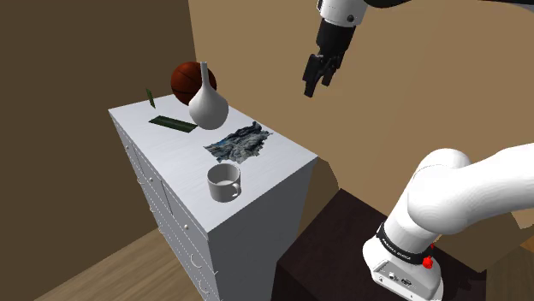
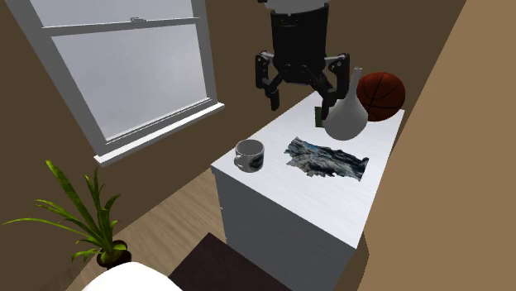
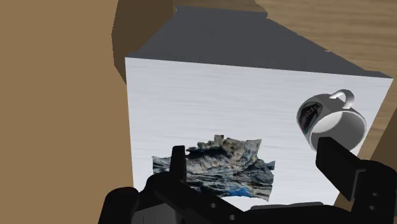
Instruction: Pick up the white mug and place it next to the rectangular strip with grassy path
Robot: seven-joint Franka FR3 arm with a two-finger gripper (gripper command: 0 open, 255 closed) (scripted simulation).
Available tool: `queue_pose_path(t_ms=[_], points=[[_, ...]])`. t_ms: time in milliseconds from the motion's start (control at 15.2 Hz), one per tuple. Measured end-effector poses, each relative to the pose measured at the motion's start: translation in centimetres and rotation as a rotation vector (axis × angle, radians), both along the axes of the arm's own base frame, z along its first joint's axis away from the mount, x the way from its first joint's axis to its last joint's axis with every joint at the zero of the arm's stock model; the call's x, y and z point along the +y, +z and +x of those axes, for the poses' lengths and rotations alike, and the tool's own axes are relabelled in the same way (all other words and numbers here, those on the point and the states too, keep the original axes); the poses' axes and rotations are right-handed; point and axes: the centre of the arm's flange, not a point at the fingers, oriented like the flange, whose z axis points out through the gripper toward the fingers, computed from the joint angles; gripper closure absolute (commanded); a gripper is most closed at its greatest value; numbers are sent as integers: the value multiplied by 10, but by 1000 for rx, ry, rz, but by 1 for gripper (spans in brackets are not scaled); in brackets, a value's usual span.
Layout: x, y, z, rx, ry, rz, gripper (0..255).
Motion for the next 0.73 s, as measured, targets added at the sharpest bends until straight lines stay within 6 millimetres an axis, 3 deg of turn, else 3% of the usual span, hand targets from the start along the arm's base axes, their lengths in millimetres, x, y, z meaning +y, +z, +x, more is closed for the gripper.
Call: queue_pose_path(t_ms=[264,726], points=[[11,-20,15,5,6,11,0],[47,-88,57,17,27,47,0]])
